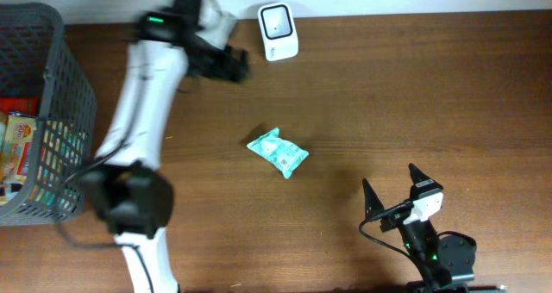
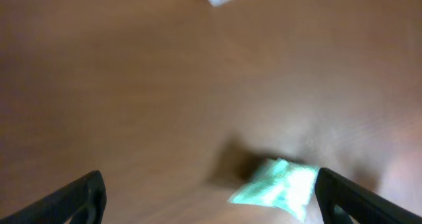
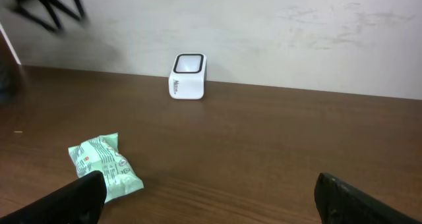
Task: Scan the item barcode
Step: 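Place the green wrapped pack on the table center with the left gripper, then grasp the yellow snack bag in the basket and drop it beside the pack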
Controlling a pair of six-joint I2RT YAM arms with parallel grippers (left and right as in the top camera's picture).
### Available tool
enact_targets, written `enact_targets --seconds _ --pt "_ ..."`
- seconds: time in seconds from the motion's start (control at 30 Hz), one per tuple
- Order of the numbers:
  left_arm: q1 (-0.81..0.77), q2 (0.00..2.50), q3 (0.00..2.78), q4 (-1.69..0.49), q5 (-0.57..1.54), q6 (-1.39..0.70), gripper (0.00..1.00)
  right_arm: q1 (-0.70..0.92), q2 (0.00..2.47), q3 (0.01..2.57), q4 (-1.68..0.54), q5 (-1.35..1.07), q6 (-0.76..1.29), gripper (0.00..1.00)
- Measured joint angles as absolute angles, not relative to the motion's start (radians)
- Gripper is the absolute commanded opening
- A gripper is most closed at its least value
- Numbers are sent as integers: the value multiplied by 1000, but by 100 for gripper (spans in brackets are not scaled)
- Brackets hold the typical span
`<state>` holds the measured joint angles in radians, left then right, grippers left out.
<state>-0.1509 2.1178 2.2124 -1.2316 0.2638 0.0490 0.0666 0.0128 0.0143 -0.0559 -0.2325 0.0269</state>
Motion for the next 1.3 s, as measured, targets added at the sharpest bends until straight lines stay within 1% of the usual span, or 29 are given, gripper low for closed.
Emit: enact_targets --seconds 0.07,0.1,0.2,0.27,0.33,0.43,0.47,0.53,0.6,0.7,0.83,0.97,1.07,1.23,1.27,1.3 --pt "14 1984 2290 -1235 157 -16 99 67 13 14 -56 -233 27 99" --pt "70 1945 2302 -1234 120 -44 99 67 13 14 -56 -233 27 99" --pt "377 1846 2323 -1234 -31 -194 99 67 13 14 -56 -232 27 99" --pt "476 1860 2301 -1237 -51 -238 99 67 13 14 -56 -233 27 99" --pt "619 1879 2218 -1234 -64 -263 99 67 13 14 -56 -233 27 99" --pt "720 1885 2065 -1151 -70 -245 99 67 13 14 -56 -233 27 99" --pt "730 1890 2019 -1121 -71 -225 99 67 13 14 -56 -233 27 99" --pt "731 1885 1870 -986 -69 -121 100 67 13 14 -56 -233 27 99" --pt "731 1897 1703 -857 -68 50 100 67 13 14 -56 -233 27 99" --pt "731 1900 1595 -706 -68 262 99 67 12 14 -56 -233 27 99" --pt "734 1916 1580 -656 -68 384 99 67 12 14 -56 -233 27 99" --pt "738 2008 1579 -640 -68 502 100 67 12 14 -56 -233 27 99" --pt "743 2032 1579 -608 -67 544 99 67 12 14 -56 -233 27 99" --pt "743 2101 1580 -593 -22 558 100 67 12 14 -56 -233 27 99" --pt "743 2104 1582 -593 -22 558 97 67 12 14 -56 -233 27 99" --pt "743 2111 1586 -592 -21 558 73 67 12 14 -56 -233 27 99"
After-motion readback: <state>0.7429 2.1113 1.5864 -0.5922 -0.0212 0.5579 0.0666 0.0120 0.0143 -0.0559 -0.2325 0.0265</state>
